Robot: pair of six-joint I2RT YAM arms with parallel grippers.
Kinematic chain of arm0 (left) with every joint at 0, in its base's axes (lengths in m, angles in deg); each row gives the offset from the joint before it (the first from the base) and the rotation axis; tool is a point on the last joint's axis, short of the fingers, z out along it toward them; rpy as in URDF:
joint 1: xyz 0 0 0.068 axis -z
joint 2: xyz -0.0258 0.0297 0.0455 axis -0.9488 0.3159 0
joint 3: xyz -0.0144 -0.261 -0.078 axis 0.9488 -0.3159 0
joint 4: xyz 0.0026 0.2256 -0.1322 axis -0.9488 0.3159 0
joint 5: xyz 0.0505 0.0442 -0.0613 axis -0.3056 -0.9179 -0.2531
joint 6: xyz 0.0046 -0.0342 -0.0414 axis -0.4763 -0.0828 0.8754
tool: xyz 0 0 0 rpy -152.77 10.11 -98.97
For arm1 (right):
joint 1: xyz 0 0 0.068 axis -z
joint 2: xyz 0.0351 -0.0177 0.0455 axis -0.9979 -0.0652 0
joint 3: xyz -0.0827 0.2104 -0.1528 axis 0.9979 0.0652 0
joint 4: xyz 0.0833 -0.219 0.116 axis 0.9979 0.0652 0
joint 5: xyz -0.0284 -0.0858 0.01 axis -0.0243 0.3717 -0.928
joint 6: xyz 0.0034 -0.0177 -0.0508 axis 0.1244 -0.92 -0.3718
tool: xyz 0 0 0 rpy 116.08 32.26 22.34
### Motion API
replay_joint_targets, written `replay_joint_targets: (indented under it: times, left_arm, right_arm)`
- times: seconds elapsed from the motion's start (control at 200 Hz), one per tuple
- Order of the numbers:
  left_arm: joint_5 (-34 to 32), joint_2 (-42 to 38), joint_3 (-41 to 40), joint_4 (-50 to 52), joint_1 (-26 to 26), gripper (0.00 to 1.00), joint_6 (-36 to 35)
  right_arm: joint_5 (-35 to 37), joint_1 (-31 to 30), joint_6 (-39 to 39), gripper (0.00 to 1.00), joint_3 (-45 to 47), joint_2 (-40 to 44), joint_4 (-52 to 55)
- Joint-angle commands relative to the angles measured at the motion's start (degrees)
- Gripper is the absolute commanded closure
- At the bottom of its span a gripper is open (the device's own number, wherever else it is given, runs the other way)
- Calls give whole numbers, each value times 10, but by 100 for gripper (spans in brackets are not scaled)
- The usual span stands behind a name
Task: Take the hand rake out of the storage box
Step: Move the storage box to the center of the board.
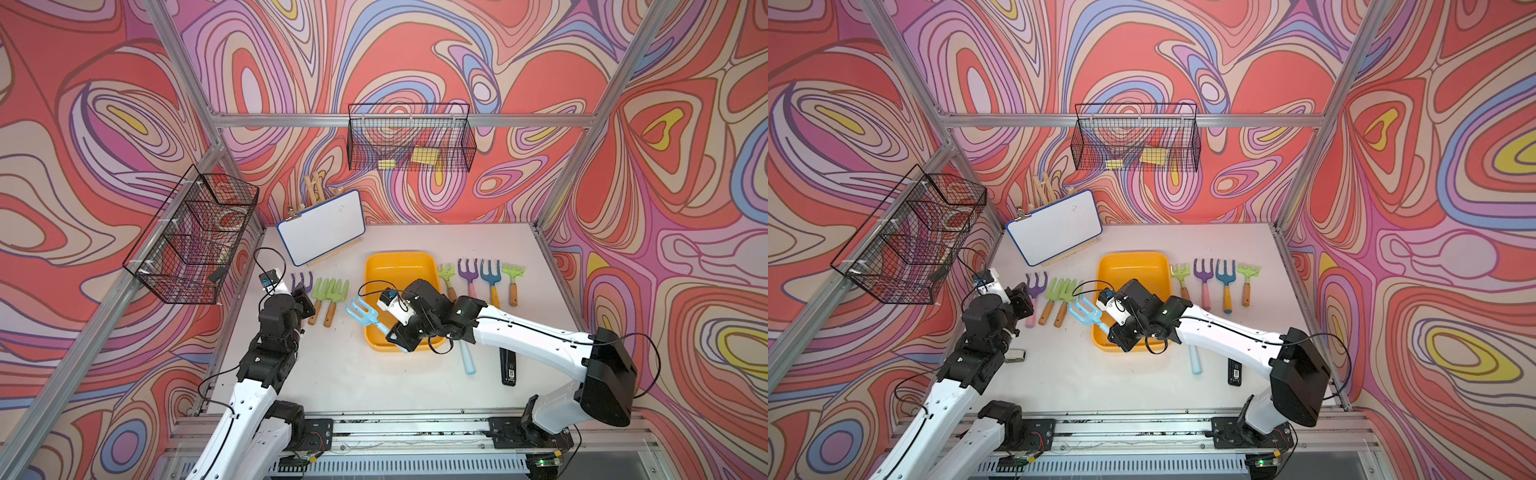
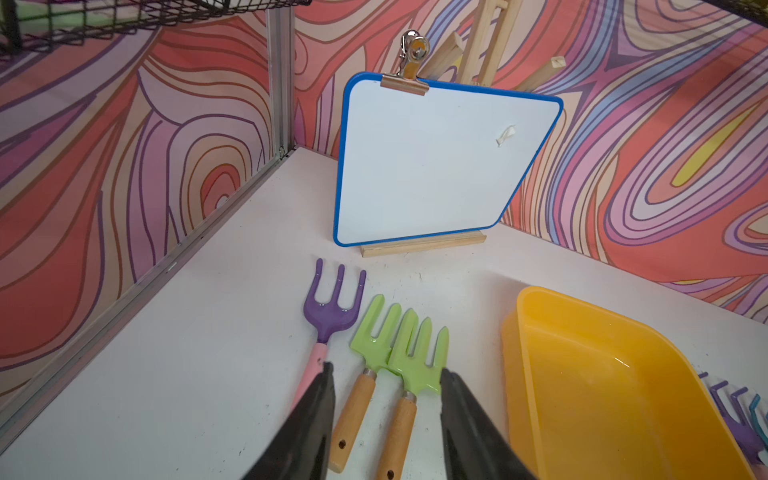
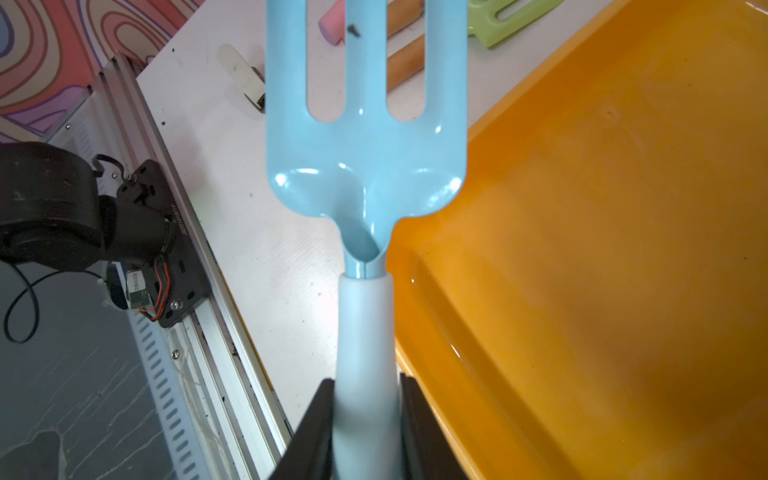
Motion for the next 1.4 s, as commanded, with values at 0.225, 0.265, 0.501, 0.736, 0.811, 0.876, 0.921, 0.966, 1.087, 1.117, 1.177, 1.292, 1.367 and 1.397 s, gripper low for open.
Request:
replay_joint_targets:
  times: [0.225,0.265,0.501,0.736,0.811,0.876,0.921,0.966,1.087,1.117,1.177,1.292,1.367,1.397]
  left_arm:
    - [85,18,-24,-24,-89,54,24]
    - [88,22,-23,-26,-92,55,24]
    - [114,35,-25,-31,-109,55,31]
    - [122,38,-28,-31,-115,55,31]
    - [124,39,-28,-30,-117,55,31]
    - [125,37,-30,-30,-117,55,32]
    - [127,36,-30,-30,-118,55,32]
    - [130,35,-30,-28,-119,55,33]
    - [148,33,-26,-22,-118,55,38]
    - [151,32,-27,-22,-119,55,39]
    - [156,30,-28,-21,-118,55,40]
    - [162,29,-27,-22,-118,55,39]
    - [165,32,-25,-21,-118,55,39]
    - [166,34,-25,-23,-118,55,40]
  right_arm:
    - [-1,-52,-31,82,-21,-60,-15]
    - [1,-58,-32,82,-26,-69,-15]
    - [1,-79,-37,82,-40,-105,-23]
    - [0,-98,-40,82,-57,-134,-27]
    - [6,-100,-41,82,-62,-163,-24]
    - [9,-100,-41,83,-63,-172,-26]
    - [5,-100,-41,83,-62,-175,-30]
    - [4,-101,-40,83,-62,-178,-35]
    - [9,-100,-39,83,-66,-191,-37]
    - [11,-100,-37,83,-66,-194,-37]
    - [17,-100,-37,83,-66,-201,-40]
    - [36,-100,-36,83,-70,-213,-39]
    - [46,-100,-36,83,-73,-224,-38]
    - [50,-99,-35,82,-75,-228,-37]
